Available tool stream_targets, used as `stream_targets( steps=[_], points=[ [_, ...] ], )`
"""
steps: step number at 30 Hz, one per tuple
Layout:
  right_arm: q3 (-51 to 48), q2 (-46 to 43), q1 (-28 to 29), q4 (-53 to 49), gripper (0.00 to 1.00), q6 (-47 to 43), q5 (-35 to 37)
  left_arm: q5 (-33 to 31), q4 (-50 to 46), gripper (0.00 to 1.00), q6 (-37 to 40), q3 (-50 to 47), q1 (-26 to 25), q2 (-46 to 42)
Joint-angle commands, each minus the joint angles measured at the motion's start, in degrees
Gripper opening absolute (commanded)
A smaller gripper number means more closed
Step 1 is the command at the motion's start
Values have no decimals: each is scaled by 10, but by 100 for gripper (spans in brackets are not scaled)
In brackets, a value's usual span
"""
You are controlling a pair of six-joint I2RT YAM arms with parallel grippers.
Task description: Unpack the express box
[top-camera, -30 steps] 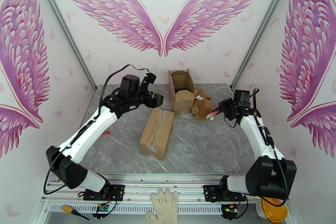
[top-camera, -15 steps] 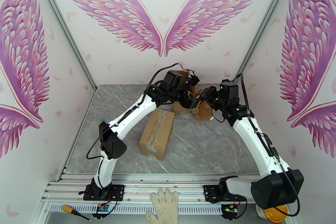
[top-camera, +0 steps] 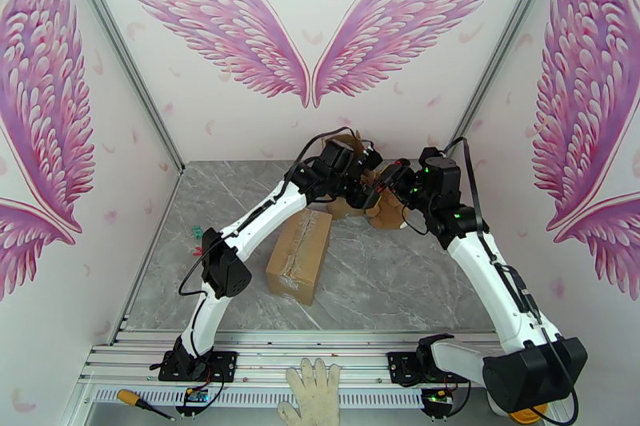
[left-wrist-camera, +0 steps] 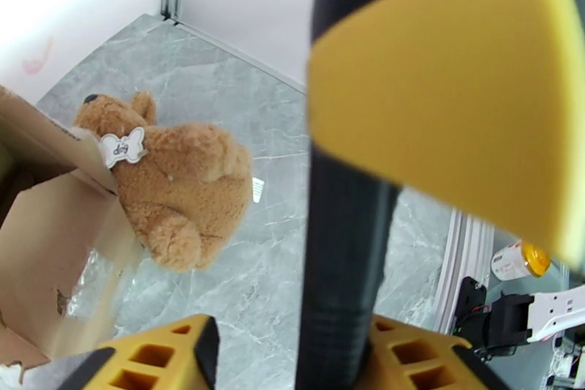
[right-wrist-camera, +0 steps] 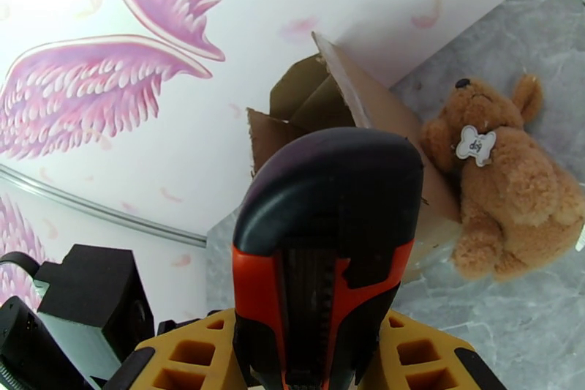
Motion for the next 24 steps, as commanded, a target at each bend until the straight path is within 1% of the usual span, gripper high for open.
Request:
stream_targets(
  steps=[1,6,9,10,11,12,13,15,16,17,19,21,23,24],
  points=[
    [-7,-9,12,33,31,-23,-20,39,6,41,-8,34,3,15],
    [-17,-13,12,39,31,-37,-21,68,11,21,-10,39,6,21],
    [-19,-14,12,46,31,-48,-26,81,14,6,-11,42,10,20],
    [-20,-14,12,46,32,-54,-27,87,13,2,-9,43,11,20],
    [-21,-14,11,49,35,-64,-29,98,13,0,-8,44,13,19],
    [-21,-15,10,50,39,-75,-34,110,13,0,-6,44,15,17],
    [-23,-15,7,55,47,-92,-48,121,11,0,-2,45,16,14],
    [-34,-21,-10,68,61,-127,-84,143,2,0,14,47,19,7],
    [-51,-28,-24,89,67,-145,-118,154,-4,0,23,49,20,2],
    [-73,-36,-39,132,69,-158,-159,168,-10,0,33,49,22,-4],
    [-116,-50,-65,197,75,-171,-211,196,-13,0,43,48,25,-14],
    [-133,-51,-87,224,73,-191,-264,220,-10,0,48,46,28,-22],
    [-147,-45,-103,275,72,-191,-326,246,-8,0,51,45,28,-24],
    [-153,-43,-106,299,71,-189,-345,257,-6,0,52,45,28,-23]
  ],
)
